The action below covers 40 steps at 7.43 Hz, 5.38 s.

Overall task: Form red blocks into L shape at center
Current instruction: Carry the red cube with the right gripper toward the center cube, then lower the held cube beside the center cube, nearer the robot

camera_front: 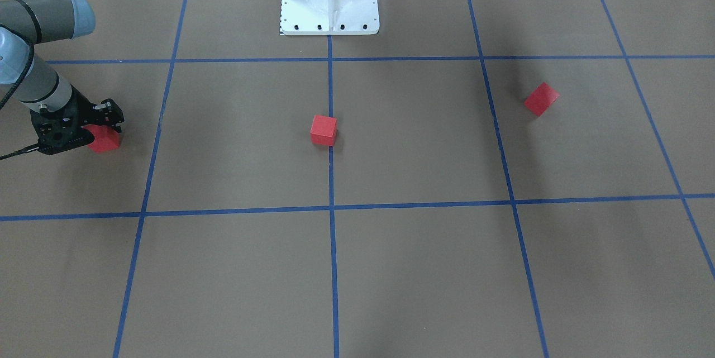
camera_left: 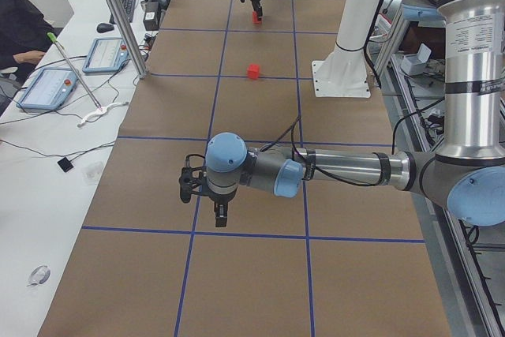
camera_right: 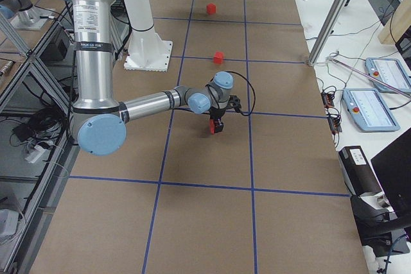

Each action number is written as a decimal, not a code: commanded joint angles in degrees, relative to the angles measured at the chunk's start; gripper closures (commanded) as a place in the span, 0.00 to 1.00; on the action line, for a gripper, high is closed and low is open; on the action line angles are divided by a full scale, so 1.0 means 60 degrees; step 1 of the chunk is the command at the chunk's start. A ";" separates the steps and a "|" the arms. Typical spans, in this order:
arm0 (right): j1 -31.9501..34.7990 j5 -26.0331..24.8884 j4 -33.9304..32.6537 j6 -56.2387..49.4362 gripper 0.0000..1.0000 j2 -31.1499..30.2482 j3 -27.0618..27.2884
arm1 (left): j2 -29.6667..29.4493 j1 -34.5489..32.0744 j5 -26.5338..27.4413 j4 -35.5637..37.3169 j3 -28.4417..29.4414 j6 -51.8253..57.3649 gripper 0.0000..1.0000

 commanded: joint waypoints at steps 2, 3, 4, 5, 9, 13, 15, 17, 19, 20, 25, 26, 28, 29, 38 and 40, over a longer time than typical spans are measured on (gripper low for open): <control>0.0028 0.0033 0.0000 -0.0055 0.88 0.0066 0.0048 | 0.0000 -0.0015 -0.0006 -0.0001 -0.0102 0.0015 0.00; 0.0057 0.0120 0.0000 -0.0040 1.00 0.0096 0.0252 | 0.0014 -0.0030 0.0009 -0.0001 -0.0219 0.0000 0.00; 0.0203 0.0179 -0.0087 0.0032 1.00 0.0110 0.0573 | 0.0015 -0.0044 -0.0006 0.0014 -0.0365 0.0000 0.00; 0.0335 0.0499 -0.0175 0.0251 1.00 0.0183 0.0910 | 0.0015 -0.0030 -0.0006 0.0014 -0.0439 0.0000 0.00; -0.0553 0.0488 -0.0220 0.3904 1.00 0.1250 0.1818 | -0.0044 0.0014 -0.0021 -0.0001 -0.0630 -0.0087 0.00; -0.2167 -0.0375 -0.2221 0.5658 1.00 0.3708 0.2085 | -0.0146 0.0102 -0.0035 -0.0030 -0.0688 -0.0103 0.00; -0.3073 -0.1310 -0.2563 0.6139 1.00 0.4385 0.2085 | -0.0176 0.0248 -0.0035 -0.0030 -0.0645 -0.0117 0.00; -0.3528 -0.1605 -0.3698 0.6156 1.00 0.5305 0.2013 | -0.0176 0.0292 -0.0035 -0.0030 -0.0659 -0.0117 0.00; -0.4101 -0.2090 -0.4043 0.6171 1.00 0.5894 0.1678 | -0.0176 0.0307 -0.0021 -0.0030 -0.0616 -0.0103 0.00; -0.4247 -0.2105 -0.4043 0.6562 1.00 0.6433 0.0994 | -0.0176 0.0292 -0.0021 -0.0030 -0.0601 -0.0103 0.00; -0.4278 -0.2237 -0.3926 0.6947 1.00 0.7578 -0.0912 | -0.0176 0.0307 -0.0035 -0.0030 -0.0586 -0.0103 0.00; -0.4278 -0.2252 -0.3926 0.6933 1.00 0.7538 -0.1034 | -0.0176 0.0307 -0.0035 -0.0030 -0.0586 -0.0117 0.00; -0.4264 -0.2281 -0.3882 0.6889 1.00 0.7523 -0.1268 | -0.0176 0.0307 -0.0035 -0.0030 -0.0615 -0.0117 0.00; -0.4264 -0.2281 -0.3229 0.6918 1.00 0.7494 -0.1603 | -0.0176 0.0307 -0.0035 -0.0030 -0.0615 -0.0117 0.00; -0.3971 -0.2325 -0.2827 0.6786 1.00 0.7450 -0.2148 | -0.0161 0.0307 -0.0050 -0.0015 -0.0659 -0.0132 0.00; -0.3971 -0.2325 -0.2827 0.6786 1.00 0.7362 -0.2148 | -0.0161 0.0307 -0.0050 -0.0001 -0.0659 -0.0132 0.00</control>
